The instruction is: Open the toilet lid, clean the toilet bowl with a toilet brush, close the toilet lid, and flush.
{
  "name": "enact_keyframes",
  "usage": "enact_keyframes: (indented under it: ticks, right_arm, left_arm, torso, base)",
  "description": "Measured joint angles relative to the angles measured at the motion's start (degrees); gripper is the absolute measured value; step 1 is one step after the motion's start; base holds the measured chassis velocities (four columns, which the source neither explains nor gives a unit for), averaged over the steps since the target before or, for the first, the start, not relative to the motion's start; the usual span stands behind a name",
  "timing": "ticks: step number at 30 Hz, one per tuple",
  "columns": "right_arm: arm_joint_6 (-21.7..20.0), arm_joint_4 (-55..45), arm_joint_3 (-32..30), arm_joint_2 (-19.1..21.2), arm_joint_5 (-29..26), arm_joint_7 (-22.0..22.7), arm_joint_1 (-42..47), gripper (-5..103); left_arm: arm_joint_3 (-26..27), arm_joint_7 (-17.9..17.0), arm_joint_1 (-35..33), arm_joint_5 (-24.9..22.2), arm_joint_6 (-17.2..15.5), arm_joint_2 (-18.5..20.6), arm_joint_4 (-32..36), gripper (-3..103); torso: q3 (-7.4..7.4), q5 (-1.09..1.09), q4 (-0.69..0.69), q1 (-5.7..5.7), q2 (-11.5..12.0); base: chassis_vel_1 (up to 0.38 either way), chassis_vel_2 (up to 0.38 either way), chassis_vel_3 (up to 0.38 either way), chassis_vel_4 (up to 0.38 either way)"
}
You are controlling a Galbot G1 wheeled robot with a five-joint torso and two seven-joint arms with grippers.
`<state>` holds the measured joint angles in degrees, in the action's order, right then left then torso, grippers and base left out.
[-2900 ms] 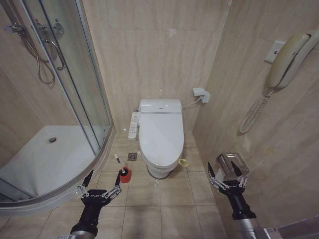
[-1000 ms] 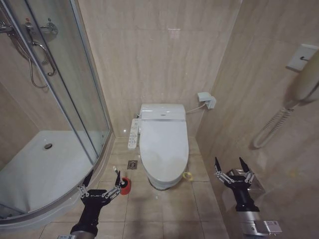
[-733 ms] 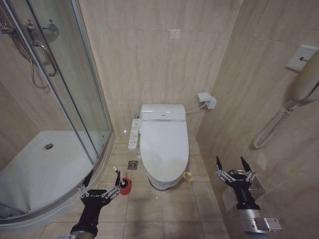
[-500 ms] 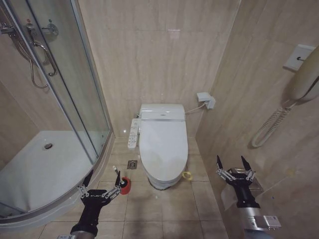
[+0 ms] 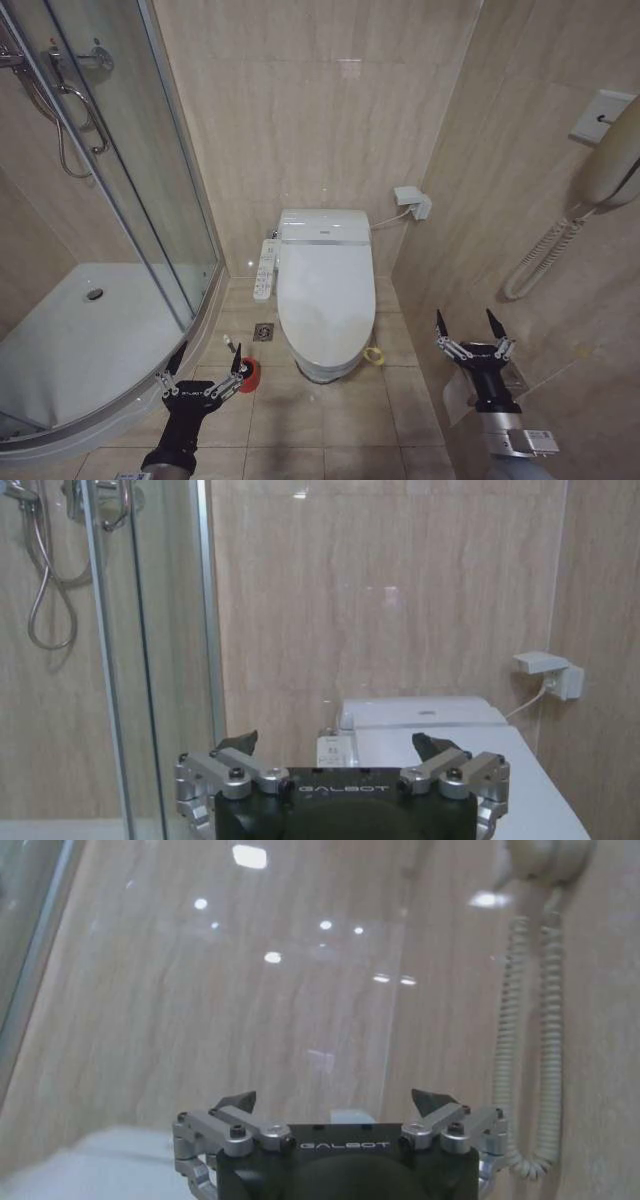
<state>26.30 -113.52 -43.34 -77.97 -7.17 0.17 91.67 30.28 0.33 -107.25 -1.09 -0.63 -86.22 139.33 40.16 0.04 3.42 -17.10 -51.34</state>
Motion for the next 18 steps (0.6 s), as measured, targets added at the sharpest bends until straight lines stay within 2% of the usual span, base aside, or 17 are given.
enact_keyframes:
  ticks: [4, 12, 18]
  right_arm:
    - [-0.8, 0.6, 1.0, -0.1, 3.3, 0.9, 0.9, 100]
    - [-1.7, 1.3, 4.3, 0.1, 5.0, 0.5, 2.5, 100]
    - [-1.9, 2.6, 6.6, 2.4, 4.6, -0.7, 1.7, 100]
  left_arm:
    - [0.0, 0.0, 0.0, 0.0, 0.0, 0.0, 0.0, 100]
    - [0.0, 0.0, 0.0, 0.0, 0.0, 0.0, 0.0, 100]
    - [0.0, 0.0, 0.0, 0.0, 0.0, 0.0, 0.0, 100]
  torso:
    - [0.0, -0.01, 0.0, 0.0, 0.0]
    - [0.0, -0.01, 0.0, 0.0, 0.0]
    - [0.0, 0.0, 0.0, 0.0, 0.0]
  base:
    - [0.0, 0.0, 0.0, 0.0]
    - [0.0, 0.0, 0.0, 0.0]
    - [0.0, 0.0, 0.0, 0.0]
